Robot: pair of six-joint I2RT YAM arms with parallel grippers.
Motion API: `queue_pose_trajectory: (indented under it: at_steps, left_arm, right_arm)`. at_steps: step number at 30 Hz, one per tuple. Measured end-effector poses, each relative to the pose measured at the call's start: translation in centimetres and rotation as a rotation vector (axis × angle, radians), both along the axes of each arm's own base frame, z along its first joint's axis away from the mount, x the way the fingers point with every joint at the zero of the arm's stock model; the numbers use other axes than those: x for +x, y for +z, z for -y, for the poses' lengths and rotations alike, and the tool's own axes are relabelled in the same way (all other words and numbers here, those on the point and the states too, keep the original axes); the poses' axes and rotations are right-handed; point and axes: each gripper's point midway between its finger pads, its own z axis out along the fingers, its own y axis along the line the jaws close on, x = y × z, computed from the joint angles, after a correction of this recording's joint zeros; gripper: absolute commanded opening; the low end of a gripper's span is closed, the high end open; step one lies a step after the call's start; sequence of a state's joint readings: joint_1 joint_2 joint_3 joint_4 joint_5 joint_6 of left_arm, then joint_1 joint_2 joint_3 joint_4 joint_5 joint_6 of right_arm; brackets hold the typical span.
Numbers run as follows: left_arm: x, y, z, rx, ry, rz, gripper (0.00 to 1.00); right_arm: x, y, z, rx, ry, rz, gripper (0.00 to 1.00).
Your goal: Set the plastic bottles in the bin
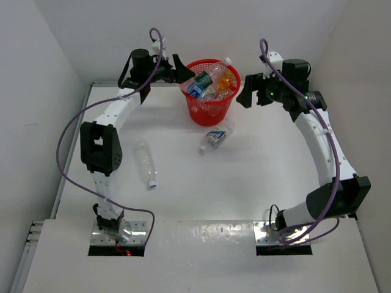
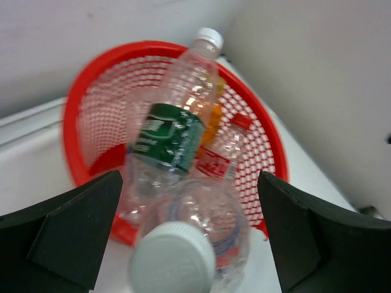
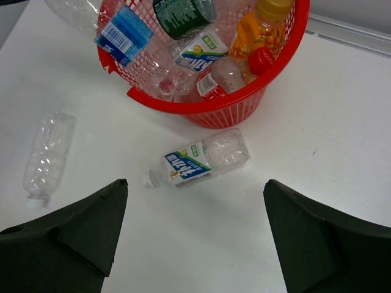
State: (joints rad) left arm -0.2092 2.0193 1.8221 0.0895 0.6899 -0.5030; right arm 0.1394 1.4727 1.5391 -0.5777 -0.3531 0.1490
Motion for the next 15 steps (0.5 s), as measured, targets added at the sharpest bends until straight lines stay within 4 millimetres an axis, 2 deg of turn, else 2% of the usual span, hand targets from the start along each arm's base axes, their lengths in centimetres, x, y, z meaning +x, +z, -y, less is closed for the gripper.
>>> queue_pose_trajectory:
  at_steps: [2, 4, 6, 8, 10, 12, 14, 15]
  left_arm:
    - [0.5, 0.5, -1.0, 0.034, 0.062, 0.029, 1.00]
    - [0.6, 2.3, -2.8, 0.073, 0.139, 0.087, 1.00]
    - [0.3, 5.3, -5.0, 0.100, 0.217, 0.163, 1.00]
    - [-0.8, 9.8, -8.1, 0.129, 0.299, 0.281, 1.00]
    - [-3.1, 14.0, -11.5, 0.205, 0.331, 0.432, 1.00]
    - [-6.2, 16.5, -13.8, 0.325, 0.299, 0.553, 1.00]
    - [-9.5, 17.1, -15.8, 0.538, 0.228, 0.676, 1.00]
    - [-11.1, 16.6, -16.1, 0.635, 0.169, 0.710, 1.00]
  right_arm:
    - [0.0, 0.0, 0.0, -0.004, 0.003, 0.003, 0.91]
    - [0.0, 0.0, 0.0, -0.011, 0.007, 0.007, 0.89]
    - [0.0, -0.2, 0.1, -0.017, 0.010, 0.007, 0.89]
    - [-0.1, -0.8, 0.1, -0.026, 0.015, -0.002, 0.89]
    - [-0.4, -1.5, 0.2, -0.038, 0.021, -0.011, 0.89]
    - [-0.8, -2.3, 0.4, -0.052, 0.028, -0.028, 0.89]
    - [-1.2, -2.8, 0.5, -0.064, 0.036, -0.036, 0.89]
    - [-1.5, -2.9, 0.5, -0.069, 0.039, -0.036, 0.89]
